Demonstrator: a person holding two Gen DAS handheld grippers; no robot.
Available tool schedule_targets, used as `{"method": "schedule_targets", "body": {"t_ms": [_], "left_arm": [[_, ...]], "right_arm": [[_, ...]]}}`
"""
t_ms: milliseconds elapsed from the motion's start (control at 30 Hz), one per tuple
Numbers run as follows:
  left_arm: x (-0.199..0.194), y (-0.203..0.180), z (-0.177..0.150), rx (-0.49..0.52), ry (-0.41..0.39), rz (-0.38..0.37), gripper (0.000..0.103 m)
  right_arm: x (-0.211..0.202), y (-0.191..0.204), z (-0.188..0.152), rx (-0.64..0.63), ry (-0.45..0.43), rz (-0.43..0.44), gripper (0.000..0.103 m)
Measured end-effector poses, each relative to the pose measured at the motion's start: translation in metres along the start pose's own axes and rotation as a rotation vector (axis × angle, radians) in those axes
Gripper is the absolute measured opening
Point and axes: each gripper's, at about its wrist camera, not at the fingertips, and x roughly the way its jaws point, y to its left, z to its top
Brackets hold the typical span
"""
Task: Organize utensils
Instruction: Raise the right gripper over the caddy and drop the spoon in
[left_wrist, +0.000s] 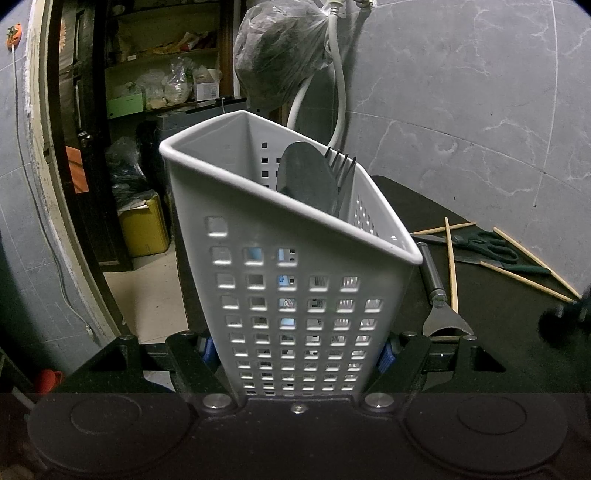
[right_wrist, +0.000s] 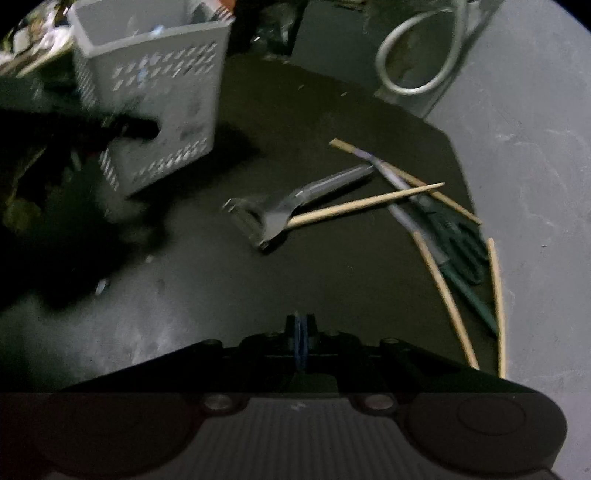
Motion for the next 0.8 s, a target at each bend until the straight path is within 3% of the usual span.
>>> {"method": "schedule_targets", "body": {"t_ms": [167, 367, 533, 633, 800], "left_arm": [[0.000, 0.000, 0.000, 0.000, -0.001, -0.001, 0.076], [0.000, 0.000, 0.000, -0.002, -0.003, -0.001, 0.076], [0.001, -0.001, 0.001, -0.010, -0.007, -0.001, 0.076], [0.000, 0.001, 0.000, -0.021, -0.010, 0.001, 0.076], [-0.001, 0.001, -0.002, -0.031, -0.015, 0.001, 0.076]], "right_arm": [[-0.044, -0.027, 0.025, 0.111, -0.180, 0.015, 0.002], [-0.103, -0.035, 0.078, 0.144, -0.538, 0.038, 0.002], [-0.135, -0.029, 0.131, 0.153, -0.820, 0.106, 0.002], [-0.131, -0.012, 0.159, 0.085, -0.894, 0.148, 0.002], [-0.098, 0.021, 0.176, -0.010, -0.857, 0.174, 0.003]]}}
